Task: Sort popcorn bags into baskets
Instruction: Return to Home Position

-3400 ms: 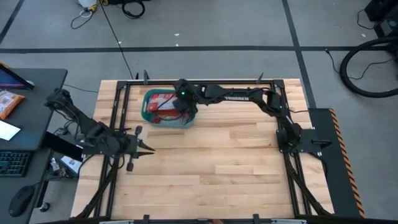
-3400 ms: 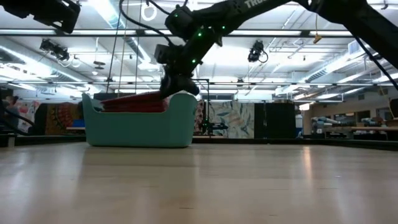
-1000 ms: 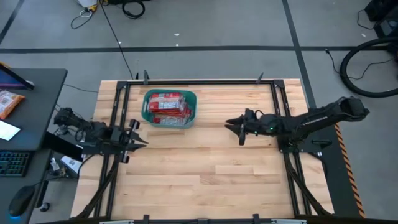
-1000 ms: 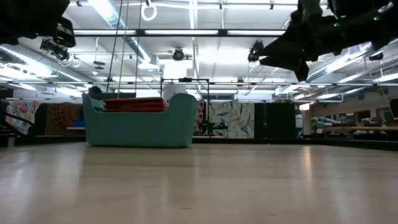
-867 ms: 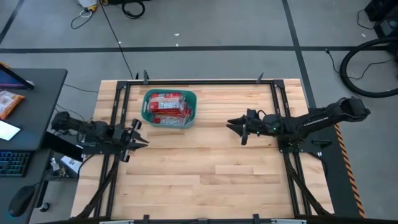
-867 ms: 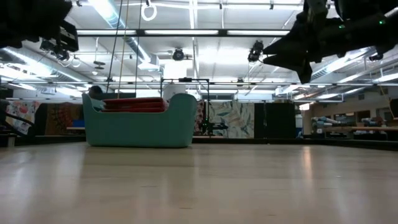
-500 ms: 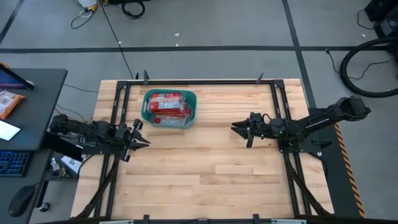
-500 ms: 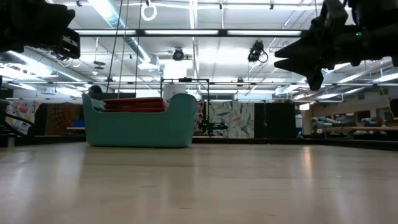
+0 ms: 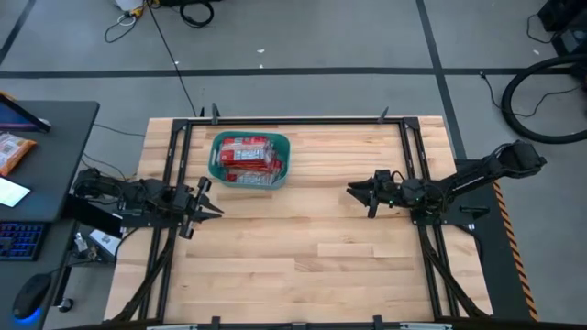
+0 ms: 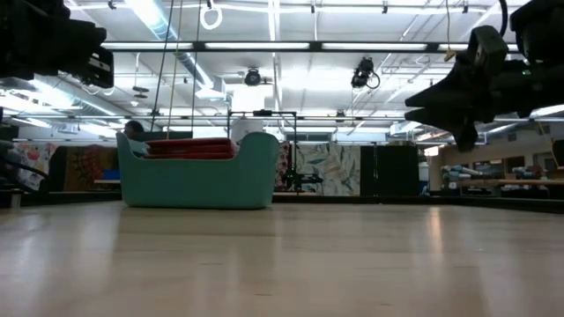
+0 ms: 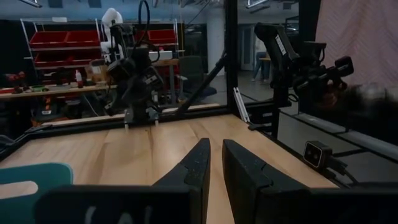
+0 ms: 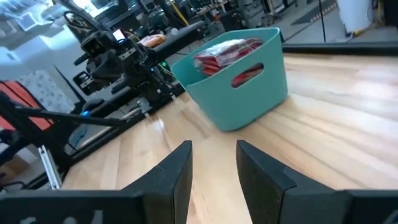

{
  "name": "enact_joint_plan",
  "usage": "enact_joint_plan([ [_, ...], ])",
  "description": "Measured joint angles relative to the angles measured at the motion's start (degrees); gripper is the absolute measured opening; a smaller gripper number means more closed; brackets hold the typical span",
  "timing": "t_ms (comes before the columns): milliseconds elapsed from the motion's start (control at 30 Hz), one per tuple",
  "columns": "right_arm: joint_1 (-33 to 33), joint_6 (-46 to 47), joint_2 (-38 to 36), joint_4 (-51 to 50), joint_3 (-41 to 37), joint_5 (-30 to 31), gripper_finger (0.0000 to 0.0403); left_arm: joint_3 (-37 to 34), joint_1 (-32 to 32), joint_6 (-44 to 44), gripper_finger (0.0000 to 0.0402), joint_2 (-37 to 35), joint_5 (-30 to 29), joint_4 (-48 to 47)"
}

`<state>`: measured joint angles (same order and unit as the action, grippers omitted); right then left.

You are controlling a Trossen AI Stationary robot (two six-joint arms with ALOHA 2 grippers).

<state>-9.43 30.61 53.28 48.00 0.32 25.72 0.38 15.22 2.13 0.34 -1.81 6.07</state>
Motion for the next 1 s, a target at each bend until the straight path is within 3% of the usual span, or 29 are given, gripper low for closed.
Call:
enact_joint_plan([
  [267,0.2,-5.7,-0.1,0.4,0.0,7.3,0.0129,0.0,0.0,0.0,0.0047,0.0,0.0,0.0],
  [1000,0.2,-8.3,-0.1,0.4,0.0,7.3,0.0131,0.0,0.0,0.0,0.0047,0.0,0.0,0.0],
])
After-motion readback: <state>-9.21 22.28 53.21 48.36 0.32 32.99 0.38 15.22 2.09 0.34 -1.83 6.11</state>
